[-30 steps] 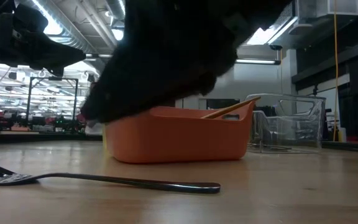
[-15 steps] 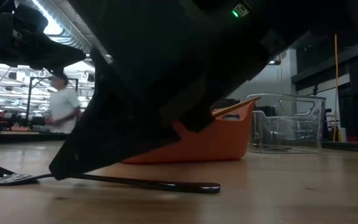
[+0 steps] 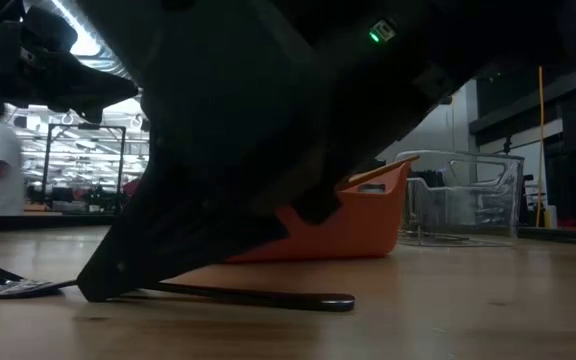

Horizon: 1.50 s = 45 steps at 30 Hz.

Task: Sort silverware by color (type)
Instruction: Put the black fork into the transparent bin

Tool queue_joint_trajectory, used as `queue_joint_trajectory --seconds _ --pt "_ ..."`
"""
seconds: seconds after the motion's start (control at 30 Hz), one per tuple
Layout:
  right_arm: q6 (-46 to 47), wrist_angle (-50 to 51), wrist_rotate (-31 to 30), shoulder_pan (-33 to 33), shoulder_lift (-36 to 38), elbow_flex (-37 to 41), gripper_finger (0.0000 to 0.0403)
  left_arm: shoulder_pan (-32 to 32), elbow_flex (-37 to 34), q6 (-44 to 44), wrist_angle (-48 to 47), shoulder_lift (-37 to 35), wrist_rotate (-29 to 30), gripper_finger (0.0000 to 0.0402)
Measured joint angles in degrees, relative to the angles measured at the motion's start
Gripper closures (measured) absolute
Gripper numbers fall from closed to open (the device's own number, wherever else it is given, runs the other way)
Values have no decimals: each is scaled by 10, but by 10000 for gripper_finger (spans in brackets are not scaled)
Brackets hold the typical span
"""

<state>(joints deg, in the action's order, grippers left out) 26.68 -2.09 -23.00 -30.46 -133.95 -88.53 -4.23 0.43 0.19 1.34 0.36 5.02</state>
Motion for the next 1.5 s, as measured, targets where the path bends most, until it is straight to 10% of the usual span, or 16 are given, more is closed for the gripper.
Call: queue_joint_trajectory --seconds 0.5,1.5 --pt "0 7 15 5 -1 0 397 0 0 0 0 0 0 338" --pt "-68 40 -31 6 -6 -33 402 0 0 0 0 0 0 338"
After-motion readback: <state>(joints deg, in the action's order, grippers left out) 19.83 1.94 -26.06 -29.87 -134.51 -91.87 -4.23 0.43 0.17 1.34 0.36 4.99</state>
